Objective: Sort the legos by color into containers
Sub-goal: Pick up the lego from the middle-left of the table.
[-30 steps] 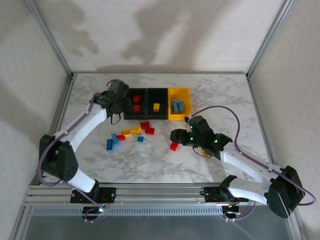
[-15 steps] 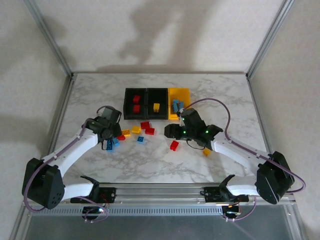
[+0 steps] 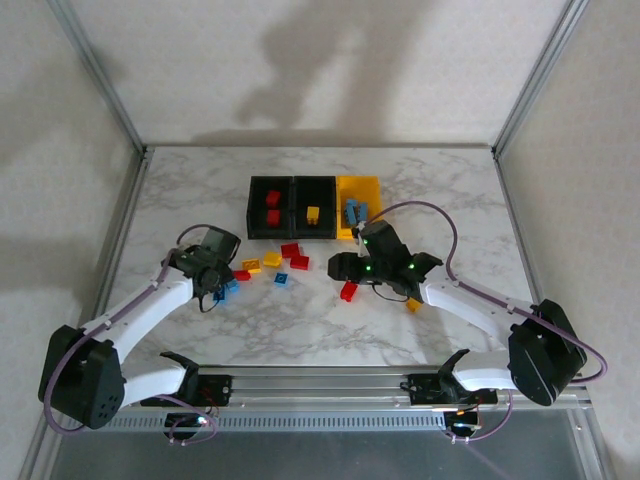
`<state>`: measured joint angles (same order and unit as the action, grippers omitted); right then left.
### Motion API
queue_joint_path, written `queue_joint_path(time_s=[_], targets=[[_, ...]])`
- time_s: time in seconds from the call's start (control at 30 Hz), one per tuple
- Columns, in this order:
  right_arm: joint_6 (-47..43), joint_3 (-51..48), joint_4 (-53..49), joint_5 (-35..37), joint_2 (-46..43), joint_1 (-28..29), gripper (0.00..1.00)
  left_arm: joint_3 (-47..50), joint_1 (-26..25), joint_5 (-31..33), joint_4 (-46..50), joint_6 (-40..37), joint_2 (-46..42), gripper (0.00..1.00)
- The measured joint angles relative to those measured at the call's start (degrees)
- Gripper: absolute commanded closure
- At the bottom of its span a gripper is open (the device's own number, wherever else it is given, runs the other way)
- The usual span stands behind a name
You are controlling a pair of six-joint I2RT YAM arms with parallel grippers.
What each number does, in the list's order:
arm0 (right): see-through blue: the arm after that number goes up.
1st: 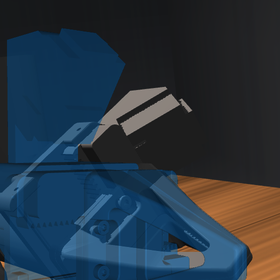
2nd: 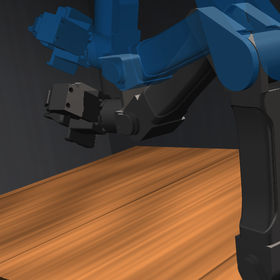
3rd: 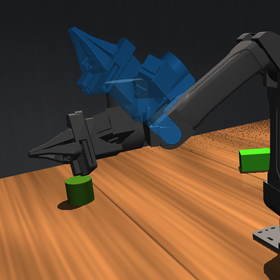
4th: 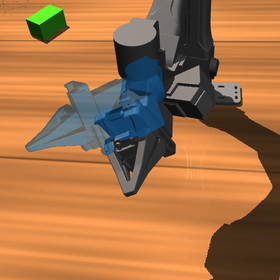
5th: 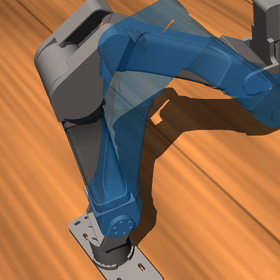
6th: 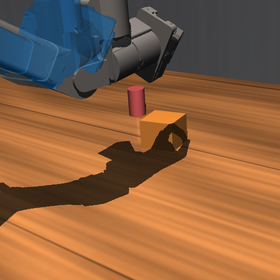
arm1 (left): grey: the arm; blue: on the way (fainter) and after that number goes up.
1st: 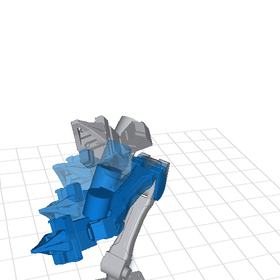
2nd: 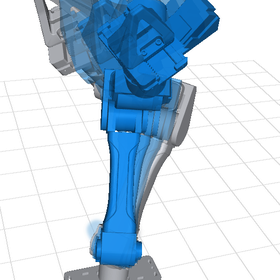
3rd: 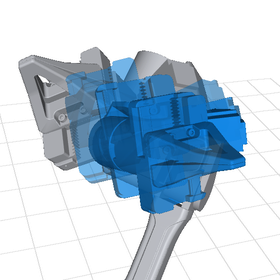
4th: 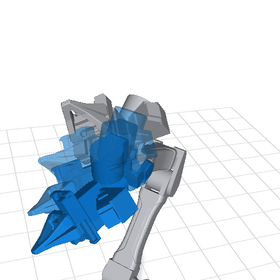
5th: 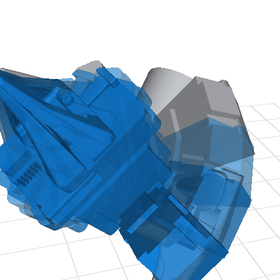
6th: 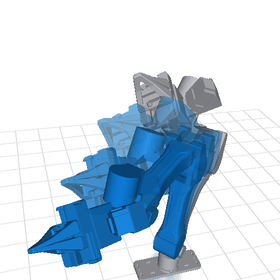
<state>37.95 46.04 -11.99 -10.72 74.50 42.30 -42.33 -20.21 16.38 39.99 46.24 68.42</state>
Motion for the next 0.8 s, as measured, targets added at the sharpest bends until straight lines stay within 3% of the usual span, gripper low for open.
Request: queue_joint_path(time_s=[0.8], targets=[[-0.04, -0.31, 0.68, -0.02, 0.74, 0.02, 0.46, 3.74, -1.64, -5.51, -5.22, 1.33, 5.57, 0.38]])
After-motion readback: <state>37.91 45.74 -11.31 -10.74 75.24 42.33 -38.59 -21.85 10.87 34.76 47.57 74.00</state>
